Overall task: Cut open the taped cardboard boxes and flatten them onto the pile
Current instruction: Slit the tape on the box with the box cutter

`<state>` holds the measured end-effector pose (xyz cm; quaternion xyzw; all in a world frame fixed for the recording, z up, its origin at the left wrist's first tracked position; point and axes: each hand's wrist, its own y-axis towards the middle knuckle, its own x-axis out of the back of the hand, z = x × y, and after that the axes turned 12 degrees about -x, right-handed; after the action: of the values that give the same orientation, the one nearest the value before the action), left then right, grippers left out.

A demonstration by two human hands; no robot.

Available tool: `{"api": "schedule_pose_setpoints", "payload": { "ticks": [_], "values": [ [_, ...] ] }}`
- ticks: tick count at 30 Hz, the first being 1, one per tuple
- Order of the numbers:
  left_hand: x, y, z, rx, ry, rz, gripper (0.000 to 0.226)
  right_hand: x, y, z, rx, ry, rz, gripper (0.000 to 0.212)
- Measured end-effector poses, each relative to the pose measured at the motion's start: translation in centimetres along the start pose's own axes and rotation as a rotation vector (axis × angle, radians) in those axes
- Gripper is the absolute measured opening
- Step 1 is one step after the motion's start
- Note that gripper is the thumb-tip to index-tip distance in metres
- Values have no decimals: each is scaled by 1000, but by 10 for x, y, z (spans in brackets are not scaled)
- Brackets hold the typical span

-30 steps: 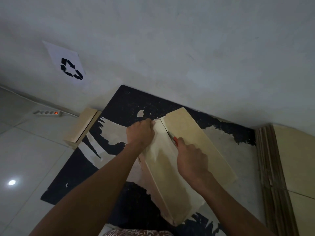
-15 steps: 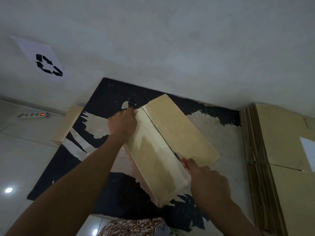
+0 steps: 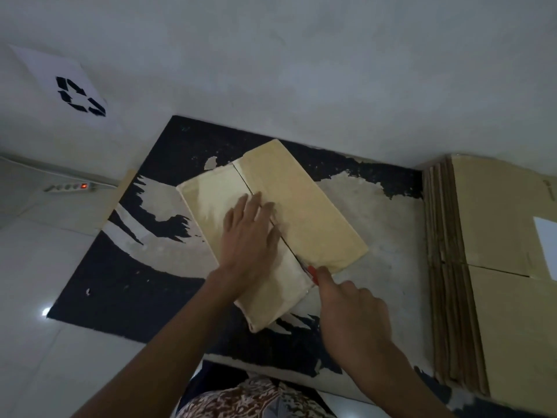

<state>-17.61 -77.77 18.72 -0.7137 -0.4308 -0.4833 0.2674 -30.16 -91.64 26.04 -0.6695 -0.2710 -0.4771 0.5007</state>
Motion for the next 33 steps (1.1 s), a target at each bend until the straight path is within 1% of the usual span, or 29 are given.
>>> {"api": "schedule_pose_setpoints", "payload": {
  "ticks": [2,3,6,8,10,11,13,14,15,17,18,20,21,22,23,24,26,27,29,30,31,33],
  "values": [
    [-13,-12,-6,9,57,64,57,-5,0,-5,28,10,-29,65],
    [-17,-16,-6,12,87,72,59,-6,0,-7,47,9,-41,64],
    [-21,-20,-5,12,153,59,60,-10,0,-12,63,-10,-78,66],
    [-22,-21,-6,21,154,60,59,-10,-5,-14,64,-26,-79,67],
    [-22,-21,-6,18,157,54,59,-16,-9,-21,72,-55,-93,74],
    [-22,-21,-6,17,162,51,59,-16,-13,-23,39,-77,-66,81],
    [-22,-21,-3,11,173,43,58,-16,-23,-29,21,-88,-103,91],
    [-23,-21,-2,4,177,37,58,-14,-26,-31,30,-83,-45,92],
    [-23,-22,-2,-5,179,31,58,-12,-29,-33,37,-65,-33,88],
    [-24,-22,-1,-27,170,24,58,-21,-34,-38,50,-21,-88,73],
    [-23,-22,-1,-33,154,20,57,-25,-35,-38,45,-27,-99,70],
    [-19,-23,-2,-38,72,-8,54,-28,-36,-34,38,-46,-110,69],
    [-15,-25,-3,-48,17,-22,53,-26,-37,-31,24,-39,-90,70],
    [-11,-28,-6,-63,-25,-17,57,-28,-36,-30,10,-33,-81,70],
    [-8,-34,-10,-78,-37,19,66,-30,-34,-30,-2,-15,-86,68],
    [-6,-40,-15,-86,-21,80,80,-34,-30,-34,-13,22,-88,64],
    [-6,-55,-23,-79,84,238,109,-44,-23,-44,-11,233,-28,52],
    [-6,-60,-25,-74,142,301,116,-50,-20,-49,3,360,15,43],
    [-3,-65,-22,-90,198,346,117,-60,-18,-62,19,562,35,28],
    [0,-63,-19,-109,193,359,114,-62,-19,-68,28,614,20,27],
    [5,-61,-14,-132,172,384,110,-65,-22,-73,50,629,3,27],
    [15,-56,-4,-168,133,437,103,-68,-29,-75,130,549,-41,23]
  ]
}}
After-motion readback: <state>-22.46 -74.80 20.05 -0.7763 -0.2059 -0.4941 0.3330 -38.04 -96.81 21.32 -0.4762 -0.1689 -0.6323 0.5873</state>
